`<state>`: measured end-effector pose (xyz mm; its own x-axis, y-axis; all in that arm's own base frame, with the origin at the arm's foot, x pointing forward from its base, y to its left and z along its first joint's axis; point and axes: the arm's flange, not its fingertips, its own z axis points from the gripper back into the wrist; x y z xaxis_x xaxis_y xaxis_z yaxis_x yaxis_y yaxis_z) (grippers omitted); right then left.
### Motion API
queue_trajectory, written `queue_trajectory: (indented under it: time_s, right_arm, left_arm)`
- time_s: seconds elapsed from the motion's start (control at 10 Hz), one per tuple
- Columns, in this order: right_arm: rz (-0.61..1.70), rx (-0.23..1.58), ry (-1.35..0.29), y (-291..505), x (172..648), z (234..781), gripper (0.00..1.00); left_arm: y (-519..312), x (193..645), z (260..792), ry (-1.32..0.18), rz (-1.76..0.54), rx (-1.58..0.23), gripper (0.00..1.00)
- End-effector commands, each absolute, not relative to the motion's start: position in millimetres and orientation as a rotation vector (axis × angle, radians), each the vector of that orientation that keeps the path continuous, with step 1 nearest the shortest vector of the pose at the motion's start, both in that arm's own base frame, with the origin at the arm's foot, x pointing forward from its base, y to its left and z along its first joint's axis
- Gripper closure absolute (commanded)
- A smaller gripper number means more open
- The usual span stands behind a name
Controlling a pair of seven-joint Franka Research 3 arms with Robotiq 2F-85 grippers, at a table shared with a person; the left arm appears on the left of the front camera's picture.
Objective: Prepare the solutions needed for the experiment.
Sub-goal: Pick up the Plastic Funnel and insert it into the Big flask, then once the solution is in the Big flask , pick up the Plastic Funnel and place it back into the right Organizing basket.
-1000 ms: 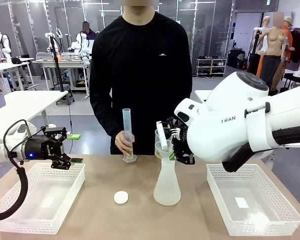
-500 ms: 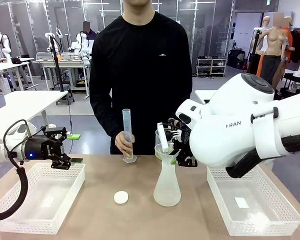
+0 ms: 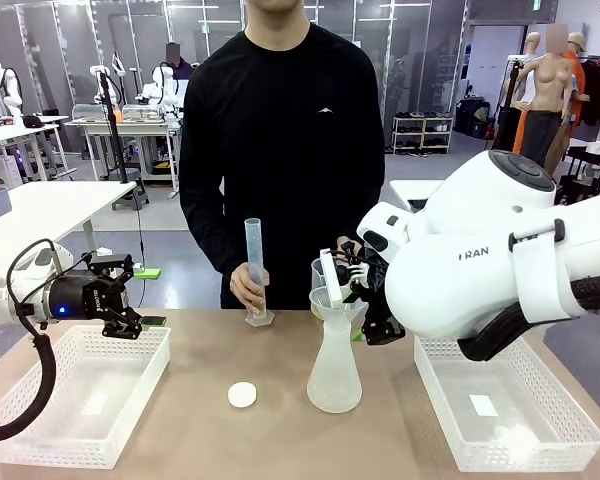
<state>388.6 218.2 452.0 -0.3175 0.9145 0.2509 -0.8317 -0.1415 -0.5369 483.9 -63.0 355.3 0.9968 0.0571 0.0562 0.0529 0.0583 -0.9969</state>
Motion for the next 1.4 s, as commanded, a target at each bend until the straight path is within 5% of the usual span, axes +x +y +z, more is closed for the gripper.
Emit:
queue_trajectory:
  time_s: [0.0,1.1,1.3]
  right_arm:
    - [1.76,-0.164,-0.723,220,389,456,0.14]
    - [1.713,-0.174,-0.717,200,377,473,0.14]
    - [1.565,-0.038,-0.818,156,376,484,0.14]
  left_arm:
    - [-64,485,356,-0.119,0.001,-1.52,0.0]
    - [-64,485,356,-0.119,0.001,-1.52,0.0]
    - [-64,485,356,-0.119,0.001,-1.52,0.0]
